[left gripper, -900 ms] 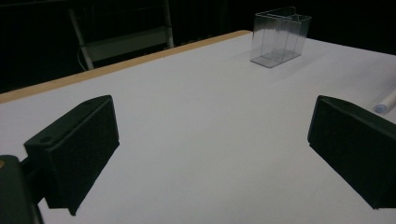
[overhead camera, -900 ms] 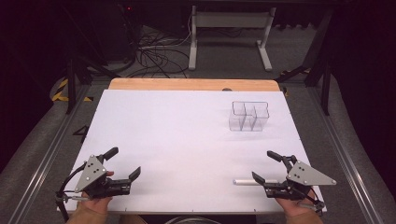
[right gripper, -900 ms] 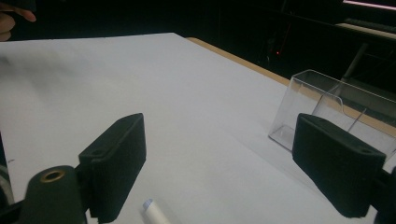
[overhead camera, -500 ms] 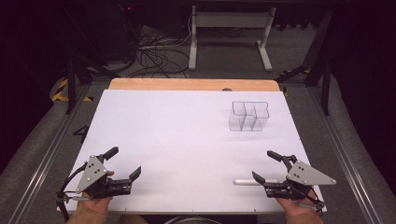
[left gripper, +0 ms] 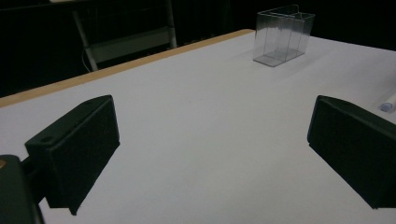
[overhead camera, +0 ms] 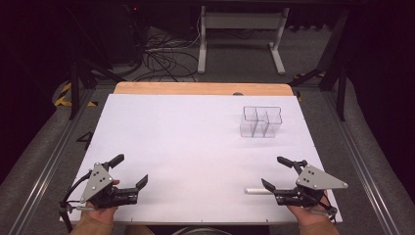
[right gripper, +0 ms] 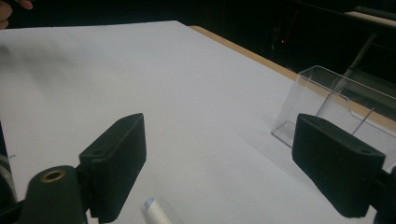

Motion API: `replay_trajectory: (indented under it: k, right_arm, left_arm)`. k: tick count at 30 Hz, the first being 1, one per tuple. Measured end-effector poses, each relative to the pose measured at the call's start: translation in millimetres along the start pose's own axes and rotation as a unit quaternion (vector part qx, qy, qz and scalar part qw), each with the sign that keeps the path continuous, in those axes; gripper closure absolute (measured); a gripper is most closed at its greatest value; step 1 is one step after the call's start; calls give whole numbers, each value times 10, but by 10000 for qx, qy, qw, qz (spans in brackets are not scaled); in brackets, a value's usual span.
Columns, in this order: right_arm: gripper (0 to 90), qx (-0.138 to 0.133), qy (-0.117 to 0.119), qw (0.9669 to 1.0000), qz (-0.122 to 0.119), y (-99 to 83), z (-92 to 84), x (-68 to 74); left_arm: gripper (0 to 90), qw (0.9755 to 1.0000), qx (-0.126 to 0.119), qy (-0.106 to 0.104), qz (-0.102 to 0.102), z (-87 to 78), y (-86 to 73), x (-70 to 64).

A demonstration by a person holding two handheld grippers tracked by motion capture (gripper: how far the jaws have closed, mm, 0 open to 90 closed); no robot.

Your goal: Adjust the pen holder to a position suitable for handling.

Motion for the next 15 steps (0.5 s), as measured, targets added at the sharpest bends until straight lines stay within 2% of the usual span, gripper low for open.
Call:
replay_trajectory:
  k: [6, 13, 15]
  right_arm:
    - [177, 95, 26, 9999, 31, 65, 51, -69]
    - [169, 146, 9, 9996, 229, 138, 124, -221]
    - [168, 163, 4, 9997, 186, 163, 151, -245]
  left_arm:
    - [30, 10000, 0, 25, 48, -2, -1, 6]
    - [30, 10000, 13, 32, 58, -1, -5, 3]
    - [30, 10000, 11, 34, 61, 4, -5, 2]
Point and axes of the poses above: each handheld gripper's, and its own axes: z roughly forward along the jaws, y roughly out of its top, x roughly to its left, the point moved 4 cm from there along z, roughly forward along the jaws, and after that the axes turned 1 degree about -y, right-handed, at the moved point
